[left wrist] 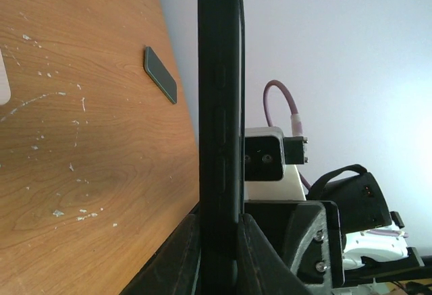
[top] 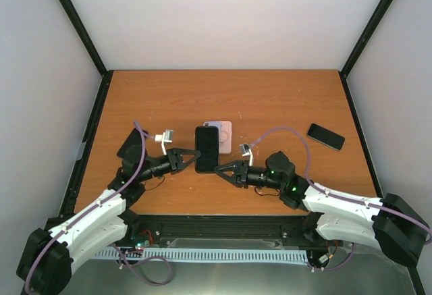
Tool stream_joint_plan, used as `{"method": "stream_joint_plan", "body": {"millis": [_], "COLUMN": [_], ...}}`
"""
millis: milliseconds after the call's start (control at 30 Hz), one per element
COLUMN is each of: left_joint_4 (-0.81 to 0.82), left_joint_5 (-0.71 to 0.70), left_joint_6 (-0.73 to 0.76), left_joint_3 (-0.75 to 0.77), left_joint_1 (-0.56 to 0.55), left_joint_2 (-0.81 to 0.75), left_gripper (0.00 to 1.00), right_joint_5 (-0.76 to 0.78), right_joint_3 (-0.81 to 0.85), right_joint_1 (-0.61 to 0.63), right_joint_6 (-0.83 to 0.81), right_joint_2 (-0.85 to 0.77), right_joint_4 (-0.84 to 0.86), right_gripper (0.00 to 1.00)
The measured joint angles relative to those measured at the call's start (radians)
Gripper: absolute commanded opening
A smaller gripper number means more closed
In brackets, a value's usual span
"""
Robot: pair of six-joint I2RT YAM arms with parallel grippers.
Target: Put the phone into the phone case
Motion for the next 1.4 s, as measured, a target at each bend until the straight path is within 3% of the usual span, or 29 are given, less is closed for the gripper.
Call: {"method": "stream_joint_plan", "body": {"millis": [133, 333, 667, 833, 933, 1233, 1400], "left_joint_4": [0.001, 0.027, -0.014, -0.108, -0.127, -0.243, -0.367], "left_joint_5": [0.010, 0.043, 0.048, 0.043, 0.043, 0.005, -0.007], "left_joint_6": [-0.017, -0.053, -0.056, -0.032, -0.024, 0.005, 0.074], "left_joint_3": [-0.004, -0.040, -0.048, -0.007, 0.003, 0.019, 0.055], "left_joint_1": [0.000, 0.000, 0.000, 0.001, 0.001, 0.003, 0.076], "left_joint_2": [-0.003, -0.024, -0.036, -0.019, -0.010, 0.017, 0.085], "left_gripper": [0.00, 0.00, 0.00, 0.00, 0.00, 0.00, 0.00], "right_joint_5": [0.022, 0.032, 0.038, 0.046, 0.050, 0.076, 0.103], "right_joint_3": [-0.004, 0.001, 0.018, 0.018, 0.018, 0.016, 0.022], "right_joint_1": [0.000, 0.000, 0.000, -0.001, -0.001, 0.000, 0.000], "right_joint_6": [-0.004, -0.013, -0.026, -0.027, -0.027, -0.047, -0.086], "right_joint_2": [-0.028, -0.022, 0.045, 0.048, 0.048, 0.011, -0.081], "right_joint_4": [0.008, 0.007, -0.006, -0.020, -0.028, -0.100, -0.160], "right_gripper": [0.46, 0.43, 0.04, 0.04, 0.15, 0.66, 0.93]}}
